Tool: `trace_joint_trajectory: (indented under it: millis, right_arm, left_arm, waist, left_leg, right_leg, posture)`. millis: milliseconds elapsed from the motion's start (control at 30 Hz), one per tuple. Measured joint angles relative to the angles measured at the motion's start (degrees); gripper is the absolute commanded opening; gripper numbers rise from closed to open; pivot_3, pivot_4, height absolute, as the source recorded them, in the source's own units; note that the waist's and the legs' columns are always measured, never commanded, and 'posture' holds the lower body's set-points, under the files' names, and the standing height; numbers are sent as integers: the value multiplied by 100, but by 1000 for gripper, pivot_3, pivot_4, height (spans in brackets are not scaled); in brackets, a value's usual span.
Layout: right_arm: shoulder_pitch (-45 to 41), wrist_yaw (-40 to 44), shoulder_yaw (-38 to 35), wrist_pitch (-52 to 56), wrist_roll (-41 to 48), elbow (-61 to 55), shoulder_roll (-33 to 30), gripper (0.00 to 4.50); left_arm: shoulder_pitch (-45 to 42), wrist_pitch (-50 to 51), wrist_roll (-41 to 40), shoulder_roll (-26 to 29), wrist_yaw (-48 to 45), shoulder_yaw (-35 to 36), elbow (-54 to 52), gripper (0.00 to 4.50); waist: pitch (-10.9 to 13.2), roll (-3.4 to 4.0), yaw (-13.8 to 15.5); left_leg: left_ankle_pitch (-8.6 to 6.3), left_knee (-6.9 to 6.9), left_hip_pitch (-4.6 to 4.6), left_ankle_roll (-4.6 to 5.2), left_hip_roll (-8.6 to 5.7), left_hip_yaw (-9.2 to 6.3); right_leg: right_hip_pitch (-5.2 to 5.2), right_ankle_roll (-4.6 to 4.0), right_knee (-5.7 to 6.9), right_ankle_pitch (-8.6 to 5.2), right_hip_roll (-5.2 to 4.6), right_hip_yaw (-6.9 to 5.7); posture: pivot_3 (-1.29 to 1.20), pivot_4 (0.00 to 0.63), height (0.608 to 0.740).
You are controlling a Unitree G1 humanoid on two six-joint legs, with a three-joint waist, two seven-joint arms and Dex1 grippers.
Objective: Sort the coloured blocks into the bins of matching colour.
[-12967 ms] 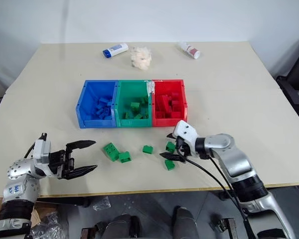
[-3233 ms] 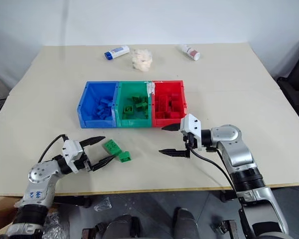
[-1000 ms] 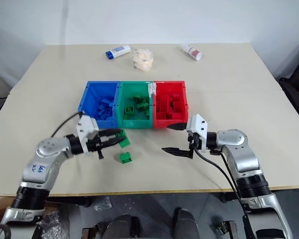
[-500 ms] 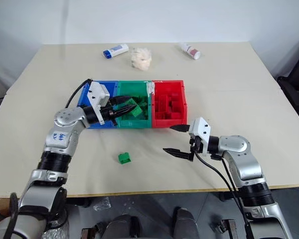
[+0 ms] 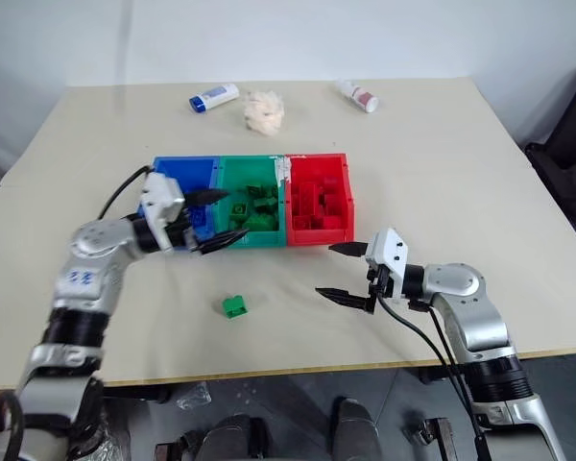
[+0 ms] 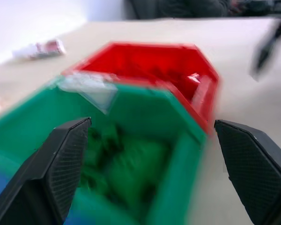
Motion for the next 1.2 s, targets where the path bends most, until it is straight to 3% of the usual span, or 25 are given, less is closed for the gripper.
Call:
trace_joint_trajectory:
  millis: [233, 567, 800, 1200]
  right_arm:
    - [-313, 392, 117, -13, 2, 384, -11, 4500]
    - [-589, 840, 161, -69, -16, 839, -53, 4500]
    - [-592, 1127, 165, -67, -7, 847, -72, 4500]
    - [-209, 1362, 6, 60, 514, 321, -92, 4500]
  left_arm:
    - [2005, 62, -490, 818, -600, 658, -1302, 4480]
    - [3743, -276, -858, 1231, -1391, 1575, -1469, 4480]
    - [3352, -499, -854, 1061, -1354, 1425, -1468, 4480]
    - [2101, -1012, -192, 332, -1220, 71, -849, 4480]
  waist:
    - [2, -3, -21]
    - [4, -3, 2]
    - [5, -1, 0]
    - [5, -2, 6]
  left_leg:
    - [-1, 6, 12, -2, 8, 12]
    - [-10, 4, 12, -5, 13, 19]
    - [-9, 5, 13, -5, 13, 23]
    - [-9, 8, 14, -5, 12, 26]
  right_leg:
    - [-4, -7, 18, -4, 1, 15]
    - [-11, -15, 18, -8, 2, 14]
    - [-11, -14, 23, -8, 2, 16]
    - [-9, -13, 23, -7, 4, 16]
  posture:
    - [0, 150, 740]
    - [0, 150, 740]
    - [0, 150, 740]
    - [0, 150, 740]
